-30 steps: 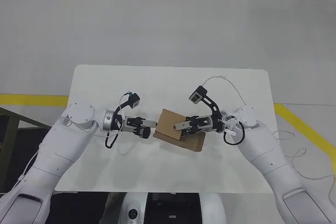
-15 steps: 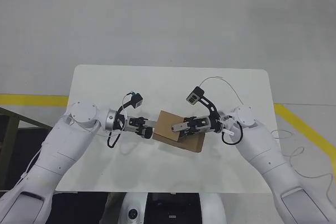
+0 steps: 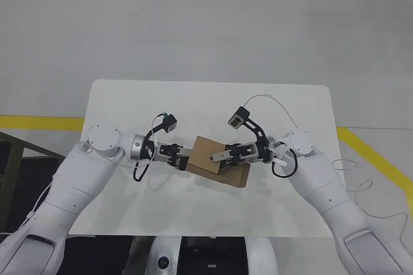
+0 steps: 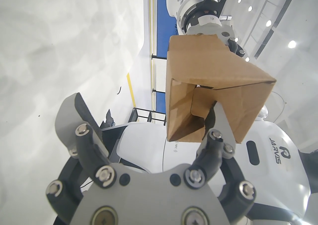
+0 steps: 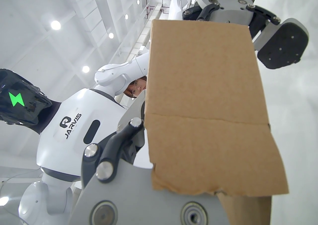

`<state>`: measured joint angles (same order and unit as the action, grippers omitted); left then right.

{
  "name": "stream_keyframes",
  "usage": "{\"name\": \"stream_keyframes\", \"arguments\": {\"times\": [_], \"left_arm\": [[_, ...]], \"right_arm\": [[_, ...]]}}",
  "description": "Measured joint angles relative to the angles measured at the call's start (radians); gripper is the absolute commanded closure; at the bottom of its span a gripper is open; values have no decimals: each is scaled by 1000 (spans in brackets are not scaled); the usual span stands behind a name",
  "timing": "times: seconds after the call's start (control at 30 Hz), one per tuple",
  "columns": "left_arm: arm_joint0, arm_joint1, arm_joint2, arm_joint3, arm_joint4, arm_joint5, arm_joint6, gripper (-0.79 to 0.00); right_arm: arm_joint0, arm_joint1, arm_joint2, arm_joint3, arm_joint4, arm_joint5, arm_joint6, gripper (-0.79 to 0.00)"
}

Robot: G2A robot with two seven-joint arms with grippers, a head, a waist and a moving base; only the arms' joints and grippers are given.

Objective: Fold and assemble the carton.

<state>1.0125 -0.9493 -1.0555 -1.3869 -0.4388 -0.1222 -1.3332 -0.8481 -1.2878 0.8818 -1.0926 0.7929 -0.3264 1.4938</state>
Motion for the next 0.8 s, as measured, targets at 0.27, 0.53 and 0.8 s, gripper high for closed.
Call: {"name": "stream_keyframes", "arguments": {"times": [0.27, 0.53, 0.8], "left_arm": [[0, -1, -2, 4, 5, -16, 3, -785], [-1, -3, 5, 7, 13, -36, -4, -785], [-3, 3, -29, 40, 11, -42, 18, -785]], "right_arm": [[4, -5, -2, 8, -1, 1, 1, 0], [7, -10, -3, 14, -2, 1, 1, 0], [11, -13, -1, 28, -10, 3, 3, 0]]}}
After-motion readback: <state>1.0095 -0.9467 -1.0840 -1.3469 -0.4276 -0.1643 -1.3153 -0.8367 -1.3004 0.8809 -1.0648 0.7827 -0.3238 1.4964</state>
